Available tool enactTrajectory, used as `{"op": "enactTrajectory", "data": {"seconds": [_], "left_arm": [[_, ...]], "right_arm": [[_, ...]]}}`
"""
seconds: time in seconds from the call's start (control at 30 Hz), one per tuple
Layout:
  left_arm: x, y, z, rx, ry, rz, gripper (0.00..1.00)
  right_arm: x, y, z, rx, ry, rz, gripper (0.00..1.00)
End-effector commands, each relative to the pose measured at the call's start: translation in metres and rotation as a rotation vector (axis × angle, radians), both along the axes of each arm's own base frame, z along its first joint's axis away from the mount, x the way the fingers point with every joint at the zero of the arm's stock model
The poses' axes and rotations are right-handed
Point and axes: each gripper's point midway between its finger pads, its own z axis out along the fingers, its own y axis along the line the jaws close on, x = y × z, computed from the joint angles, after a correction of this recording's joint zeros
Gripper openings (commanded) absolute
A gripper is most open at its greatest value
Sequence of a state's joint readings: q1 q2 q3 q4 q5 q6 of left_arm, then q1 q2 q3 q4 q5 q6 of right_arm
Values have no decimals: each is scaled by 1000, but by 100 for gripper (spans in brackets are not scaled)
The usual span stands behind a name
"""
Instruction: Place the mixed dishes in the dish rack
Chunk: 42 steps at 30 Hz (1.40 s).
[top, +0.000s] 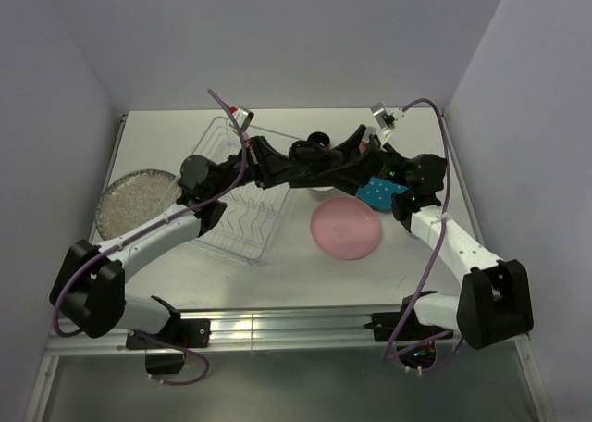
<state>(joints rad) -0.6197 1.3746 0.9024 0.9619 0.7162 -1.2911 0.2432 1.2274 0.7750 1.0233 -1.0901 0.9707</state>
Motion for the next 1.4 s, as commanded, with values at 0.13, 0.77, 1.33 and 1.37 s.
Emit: {"op": "enactTrajectory", "data": {"seconds": [0.13,0.77,1.33,1.37], "left_arm": [[-19,9,46,-135,-154,-39,4],[-3,10,28,19,-145,103,57],[28,63,-11,401,-210,468,70],[30,68,-13,432,-232,491,69]], "right_arm": [[-37,4,21,24,-163,79,87],[-24,1,13,-12,-138,12,8],[-5,-16,-27,-146,-99,-109,6],[-1,-18,-26,-169,-143,-134,6]]}}
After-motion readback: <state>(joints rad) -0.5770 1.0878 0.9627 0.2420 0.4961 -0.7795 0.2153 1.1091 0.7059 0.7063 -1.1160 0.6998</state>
